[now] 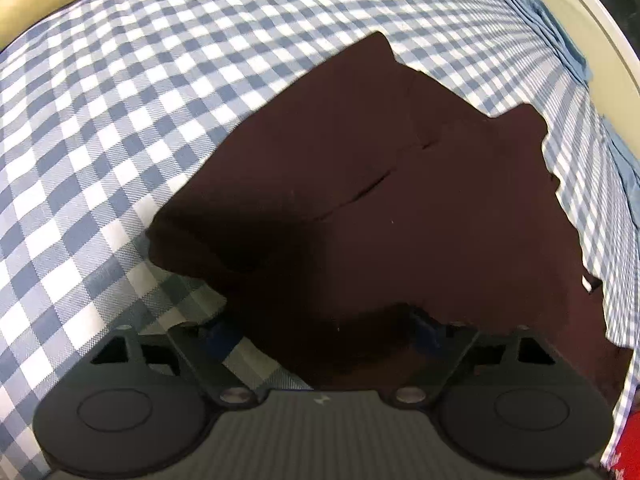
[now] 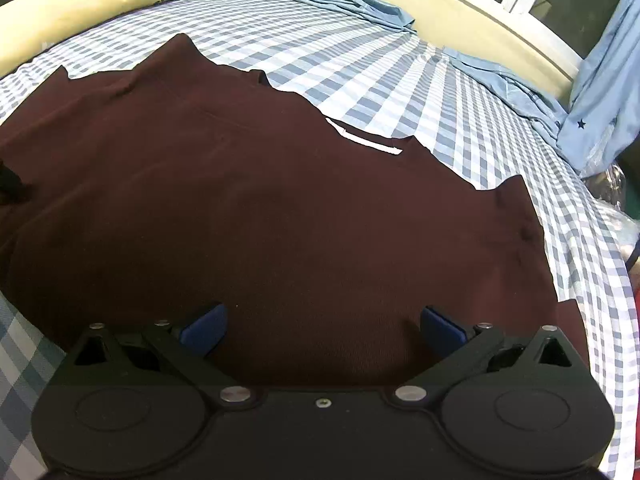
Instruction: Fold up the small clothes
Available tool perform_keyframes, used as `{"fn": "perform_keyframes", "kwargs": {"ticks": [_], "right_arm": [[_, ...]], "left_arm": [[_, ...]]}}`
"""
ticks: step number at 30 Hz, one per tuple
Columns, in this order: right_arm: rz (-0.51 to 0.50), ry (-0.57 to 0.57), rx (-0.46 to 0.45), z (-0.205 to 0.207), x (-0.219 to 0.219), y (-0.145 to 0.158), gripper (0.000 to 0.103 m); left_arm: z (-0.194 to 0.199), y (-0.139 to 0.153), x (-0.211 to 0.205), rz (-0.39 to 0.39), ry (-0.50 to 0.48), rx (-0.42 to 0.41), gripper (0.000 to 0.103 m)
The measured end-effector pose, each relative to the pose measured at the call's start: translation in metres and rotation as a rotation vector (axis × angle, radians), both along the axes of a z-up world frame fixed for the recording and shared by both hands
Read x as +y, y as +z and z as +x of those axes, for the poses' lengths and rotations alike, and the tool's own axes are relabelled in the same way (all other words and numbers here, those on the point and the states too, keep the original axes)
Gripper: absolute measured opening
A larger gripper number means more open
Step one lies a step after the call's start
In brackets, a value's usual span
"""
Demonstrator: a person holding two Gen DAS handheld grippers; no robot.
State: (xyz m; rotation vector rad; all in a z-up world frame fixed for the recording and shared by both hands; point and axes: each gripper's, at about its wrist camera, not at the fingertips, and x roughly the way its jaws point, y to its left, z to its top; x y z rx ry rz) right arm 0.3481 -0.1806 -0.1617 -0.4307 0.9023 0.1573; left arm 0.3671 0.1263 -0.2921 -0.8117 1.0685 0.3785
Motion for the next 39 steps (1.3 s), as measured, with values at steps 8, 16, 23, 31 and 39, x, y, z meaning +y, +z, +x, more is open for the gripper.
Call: {"fn": "perform_keyframes", "kwargs": {"ticks": [8,16,23,31,39], "right_arm": [[-0.019,0.031,0.015,0.002,0.002,0.001,0.103],[-0.018,0.042,0.019,0.002,0.001,0.002,0.103],[-0.032,0.097,0.028,0.005,0.001,0.003,0.103],[-0.032,0.123,0.019,0.003,-0.001,0.004,0.103],[-0.004,0.117,-0.006,-0.002,-0.015,0.010,0.103]], "left_arm": [[-0.013,0.005,0.002,0.033,0.078,-0.016,0.053],[-0.030,0.000,0.008,-0.047,0.070,-0.084,0.075],[-0.032,-0.006,0.018,-0.073,0.135,-0.139,0.066],[-0.052,0.000,0.013,-0.022,0.192,-0.167,0.034],[-0.051,0.062,-0.030,0.093,-0.085,-0.430,0.011]]}}
